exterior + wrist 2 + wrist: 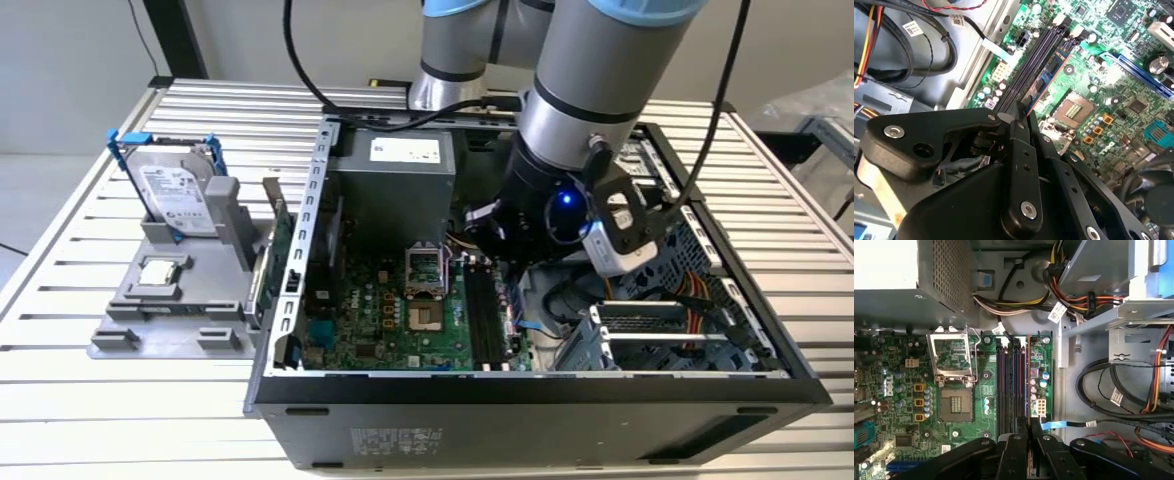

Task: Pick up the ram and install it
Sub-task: 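Insert the ram into the slot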

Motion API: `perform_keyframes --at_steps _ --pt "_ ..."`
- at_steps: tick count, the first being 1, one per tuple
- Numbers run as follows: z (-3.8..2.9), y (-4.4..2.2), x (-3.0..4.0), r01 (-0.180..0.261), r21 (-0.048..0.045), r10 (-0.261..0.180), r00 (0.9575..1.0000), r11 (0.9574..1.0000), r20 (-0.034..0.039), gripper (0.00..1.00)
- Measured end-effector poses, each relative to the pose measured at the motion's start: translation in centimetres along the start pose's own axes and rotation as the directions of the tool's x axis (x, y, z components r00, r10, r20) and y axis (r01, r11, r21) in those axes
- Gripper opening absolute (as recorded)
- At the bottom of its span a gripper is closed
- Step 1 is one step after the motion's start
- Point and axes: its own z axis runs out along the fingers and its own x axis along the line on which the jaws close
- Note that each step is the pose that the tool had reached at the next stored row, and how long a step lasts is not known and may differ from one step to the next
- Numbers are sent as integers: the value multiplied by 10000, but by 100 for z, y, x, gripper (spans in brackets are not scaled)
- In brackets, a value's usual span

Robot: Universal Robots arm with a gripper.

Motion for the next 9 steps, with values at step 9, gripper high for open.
perform_keyframes --at_steps 9 --pt "71 -9 -1 0 2 0 10000 10000 -14 0"
